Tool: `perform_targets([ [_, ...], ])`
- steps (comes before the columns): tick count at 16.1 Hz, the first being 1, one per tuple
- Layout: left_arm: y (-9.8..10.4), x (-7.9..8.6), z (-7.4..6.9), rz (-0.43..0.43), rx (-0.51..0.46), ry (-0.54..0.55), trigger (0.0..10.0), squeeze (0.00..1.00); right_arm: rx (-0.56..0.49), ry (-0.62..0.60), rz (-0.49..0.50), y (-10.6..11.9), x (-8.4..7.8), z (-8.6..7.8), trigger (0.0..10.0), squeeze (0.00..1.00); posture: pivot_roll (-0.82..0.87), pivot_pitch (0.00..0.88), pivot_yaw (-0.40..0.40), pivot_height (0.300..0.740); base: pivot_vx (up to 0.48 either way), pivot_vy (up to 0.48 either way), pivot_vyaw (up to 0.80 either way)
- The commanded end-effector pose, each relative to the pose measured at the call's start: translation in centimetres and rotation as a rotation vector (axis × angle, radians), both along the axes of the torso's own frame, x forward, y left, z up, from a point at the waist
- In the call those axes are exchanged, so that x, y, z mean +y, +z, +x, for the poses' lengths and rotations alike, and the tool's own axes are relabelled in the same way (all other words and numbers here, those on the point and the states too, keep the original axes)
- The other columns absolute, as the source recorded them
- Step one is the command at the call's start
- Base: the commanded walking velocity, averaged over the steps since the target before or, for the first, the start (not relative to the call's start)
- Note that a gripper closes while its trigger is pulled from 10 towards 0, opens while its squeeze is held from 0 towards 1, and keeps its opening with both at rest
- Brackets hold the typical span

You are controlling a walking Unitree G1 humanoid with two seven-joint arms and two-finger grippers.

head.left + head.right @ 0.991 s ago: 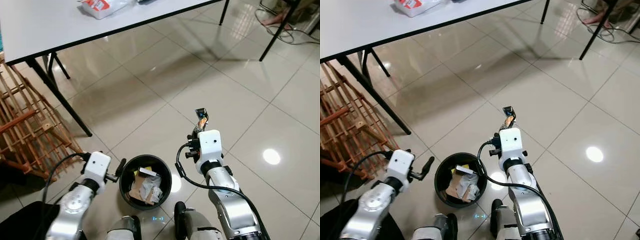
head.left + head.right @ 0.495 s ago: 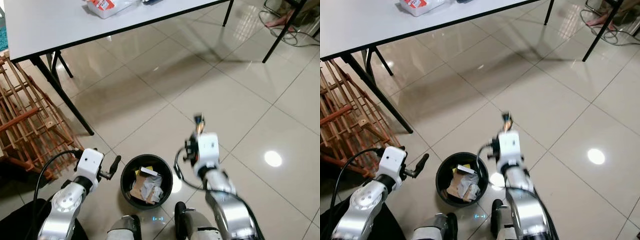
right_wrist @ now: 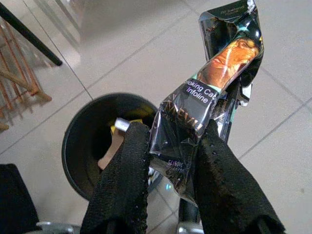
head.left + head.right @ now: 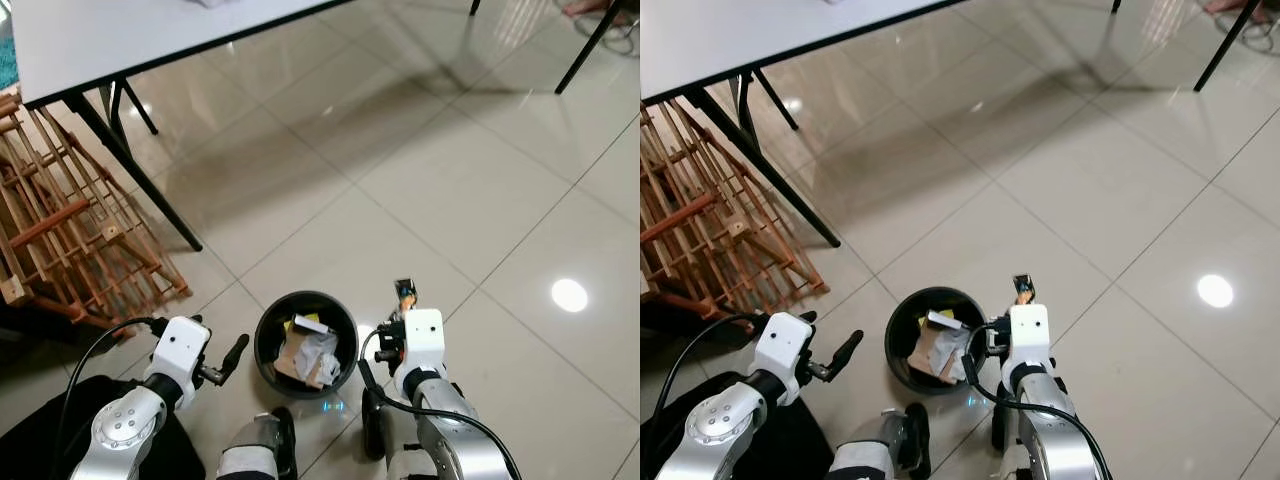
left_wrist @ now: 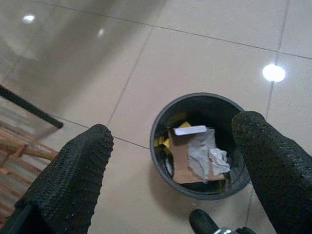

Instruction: Picking trash to rubbish bin

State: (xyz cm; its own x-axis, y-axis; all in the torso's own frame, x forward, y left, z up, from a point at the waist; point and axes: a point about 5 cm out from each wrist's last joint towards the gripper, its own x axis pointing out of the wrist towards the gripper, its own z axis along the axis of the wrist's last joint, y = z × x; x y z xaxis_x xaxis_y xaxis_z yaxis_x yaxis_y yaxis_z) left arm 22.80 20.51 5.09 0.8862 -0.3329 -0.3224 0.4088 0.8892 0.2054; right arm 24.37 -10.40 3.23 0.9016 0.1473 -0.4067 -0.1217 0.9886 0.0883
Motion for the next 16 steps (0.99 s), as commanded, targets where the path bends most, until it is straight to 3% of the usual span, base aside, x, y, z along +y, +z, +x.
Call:
perform_targets([
  [1,-0.4,0.0,-0.8,0.001,0.041,-0.019,10.0,0.00,0.037,-0.006,0.051,-0.4,1.1,-0.3,10.0,0.00,0.09,0.430,0.064,0.740,0.000,0.000,0.00],
  [6,0.9,-2.0,-1.5,-0.085,0.101,-0.175,10.0,0.00,0.089,-0.034,0.086,-1.5,1.0,-0.3,10.0,0.00,0.10,0.436,0.069,0.740,0.000,0.000,0.00],
  [10,1.9,-3.6,-2.1,-0.095,0.157,-0.342,10.0,0.00,0.115,-0.040,0.084,-2.1,0.9,-0.4,10.0,0.00,0.11,0.436,0.070,0.740,0.000,0.000,0.00],
  [16,1.8,-3.9,-2.2,-0.072,0.189,-0.373,10.0,0.00,0.100,-0.043,0.071,-2.0,0.8,0.0,10.0,0.00,0.12,0.443,0.079,0.740,0.000,0.000,0.00],
])
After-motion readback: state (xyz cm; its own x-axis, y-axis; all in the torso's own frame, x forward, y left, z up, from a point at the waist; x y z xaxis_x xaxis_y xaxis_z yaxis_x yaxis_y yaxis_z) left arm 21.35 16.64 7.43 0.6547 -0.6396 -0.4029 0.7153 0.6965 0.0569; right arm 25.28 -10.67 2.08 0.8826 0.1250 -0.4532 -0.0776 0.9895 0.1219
